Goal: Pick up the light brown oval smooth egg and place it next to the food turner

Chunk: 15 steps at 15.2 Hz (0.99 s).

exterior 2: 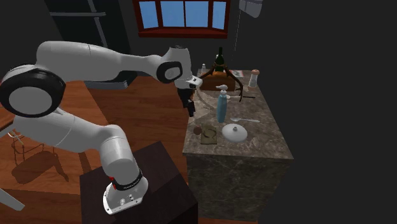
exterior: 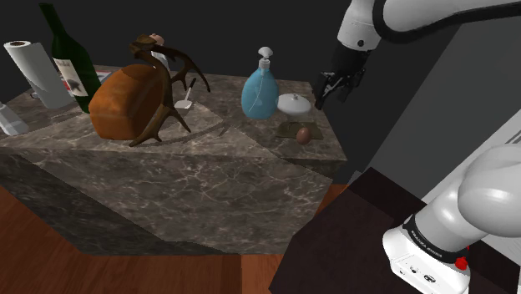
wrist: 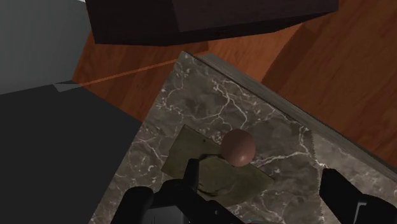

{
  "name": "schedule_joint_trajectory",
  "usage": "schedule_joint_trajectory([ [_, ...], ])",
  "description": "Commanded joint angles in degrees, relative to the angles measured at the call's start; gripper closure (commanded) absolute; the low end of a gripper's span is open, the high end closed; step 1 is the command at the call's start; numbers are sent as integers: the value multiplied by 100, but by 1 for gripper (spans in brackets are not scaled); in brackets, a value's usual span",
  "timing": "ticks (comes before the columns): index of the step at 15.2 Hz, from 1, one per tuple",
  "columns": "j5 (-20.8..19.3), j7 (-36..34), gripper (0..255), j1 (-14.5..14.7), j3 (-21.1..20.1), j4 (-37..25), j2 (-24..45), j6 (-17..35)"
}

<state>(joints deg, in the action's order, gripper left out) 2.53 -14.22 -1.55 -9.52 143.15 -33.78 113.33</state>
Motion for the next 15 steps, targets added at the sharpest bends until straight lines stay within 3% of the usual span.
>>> schedule_joint_trajectory([
  [1, -104, -142, 0, -56, -123, 108, 291, 390],
  [9, -892, -1011, 0, -426, -632, 264, 1823, 1903],
  [15, -1058, -1127, 0, -497, -645, 414, 2126, 2342],
])
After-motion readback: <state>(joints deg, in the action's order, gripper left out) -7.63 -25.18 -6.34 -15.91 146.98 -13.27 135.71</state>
